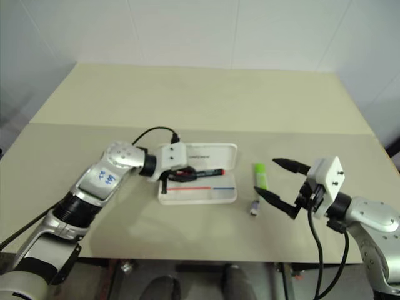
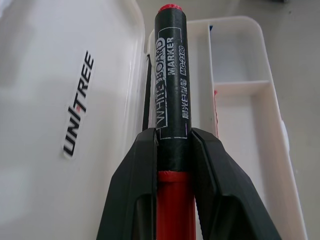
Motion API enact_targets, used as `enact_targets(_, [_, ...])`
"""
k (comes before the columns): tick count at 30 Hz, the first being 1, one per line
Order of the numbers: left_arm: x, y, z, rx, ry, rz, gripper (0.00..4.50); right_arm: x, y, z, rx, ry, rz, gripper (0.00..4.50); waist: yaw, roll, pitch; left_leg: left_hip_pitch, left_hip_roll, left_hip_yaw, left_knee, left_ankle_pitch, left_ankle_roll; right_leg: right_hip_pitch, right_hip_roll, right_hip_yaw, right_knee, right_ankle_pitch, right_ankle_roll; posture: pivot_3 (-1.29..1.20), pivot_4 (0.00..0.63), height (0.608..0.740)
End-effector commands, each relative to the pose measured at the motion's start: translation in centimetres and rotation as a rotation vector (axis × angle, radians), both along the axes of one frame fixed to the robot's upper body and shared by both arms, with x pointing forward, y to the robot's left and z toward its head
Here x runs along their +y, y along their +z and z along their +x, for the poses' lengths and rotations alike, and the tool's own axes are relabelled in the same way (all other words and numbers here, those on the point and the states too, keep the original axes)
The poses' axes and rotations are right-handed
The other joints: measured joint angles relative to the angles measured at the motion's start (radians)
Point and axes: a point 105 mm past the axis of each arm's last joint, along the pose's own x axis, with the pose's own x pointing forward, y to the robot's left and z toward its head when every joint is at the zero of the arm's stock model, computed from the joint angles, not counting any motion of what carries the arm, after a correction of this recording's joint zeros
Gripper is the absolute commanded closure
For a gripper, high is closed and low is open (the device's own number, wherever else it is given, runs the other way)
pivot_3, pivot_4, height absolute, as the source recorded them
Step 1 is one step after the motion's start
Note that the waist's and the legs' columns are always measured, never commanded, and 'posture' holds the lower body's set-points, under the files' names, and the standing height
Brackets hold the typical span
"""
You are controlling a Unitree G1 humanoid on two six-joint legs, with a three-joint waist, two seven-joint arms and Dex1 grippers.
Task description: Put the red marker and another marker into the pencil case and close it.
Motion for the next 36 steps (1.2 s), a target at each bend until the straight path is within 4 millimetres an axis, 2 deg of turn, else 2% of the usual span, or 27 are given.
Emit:
enact_targets(1, [-0.3,1.3,0.2,-0.058,-0.008,-0.003,3.92,0.0,1.3,-0.4,-0.07,-0.003,-0.008,0.0,0.0,0.0,0.0,0.0,0.0,0.0,0.0,0.0,0.0,0.0,0.0,0.0,0.0,0.0,0.0,0.0,0.15,0.74])
enact_targets(12, [-0.7,1.3,-0.2,-0.046,-0.02,-0.02,0.2,0.0,1.0,-0.4,-0.066,-0.011,-0.009,0.0,0.0,0.0,0.0,0.0,0.0,0.0,0.0,0.0,0.0,0.0,0.0,0.0,0.0,0.0,0.0,0.0,0.15,0.74])
enact_targets(13, [-0.8,1.3,-0.3,-0.043,-0.023,-0.022,0.04,0.1,1.0,-0.4,-0.065,-0.011,-0.008,0.0,0.0,0.0,0.0,0.0,0.0,0.0,0.0,0.0,0.0,0.0,0.0,0.0,0.0,0.0,0.0,0.0,0.15,0.74])
enact_targets(18, [-1.1,1.3,-1.5,-0.009,-0.051,-0.062,0.04,0.3,0.3,-0.4,-0.024,-0.039,-0.005,0.0,0.0,0.0,0.0,0.0,0.0,0.0,0.0,0.0,0.0,0.0,0.0,0.0,0.0,0.0,0.0,0.0,0.15,0.74])
enact_targets(24, [-1.0,2.4,-3.5,0.009,-0.104,-0.236,0.04,0.9,-0.9,0.4,-0.003,-0.139,0.059,0.0,-0.003,0.0,0.0,0.001,0.0,0.0,0.0,0.0,0.0,0.0,0.0,0.001,0.001,0.0,0.0,0.0,0.15,0.74])
enact_targets(31, [1.4,3.2,-5.2,-0.02,-0.146,-0.423,0.04,1.9,-3.4,2.0,0.059,-0.29,0.1,0.0,-0.004,0.001,0.0,0.003,0.0,0.0,0.001,0.0,0.0,0.0,0.0,0.002,0.006,-0.001,-0.001,0.0,0.15,0.74])
enact_targets(36, [3.4,3.0,-5.8,0.006,-0.158,-0.46,0.04,1.9,-5.2,3.5,0.098,-0.397,0.092,0.0,-0.003,0.001,0.0,0.004,0.0,0.0,0.001,0.0,0.0,0.001,0.0,0.002,0.006,-0.001,-0.002,0.0,0.15,0.74])
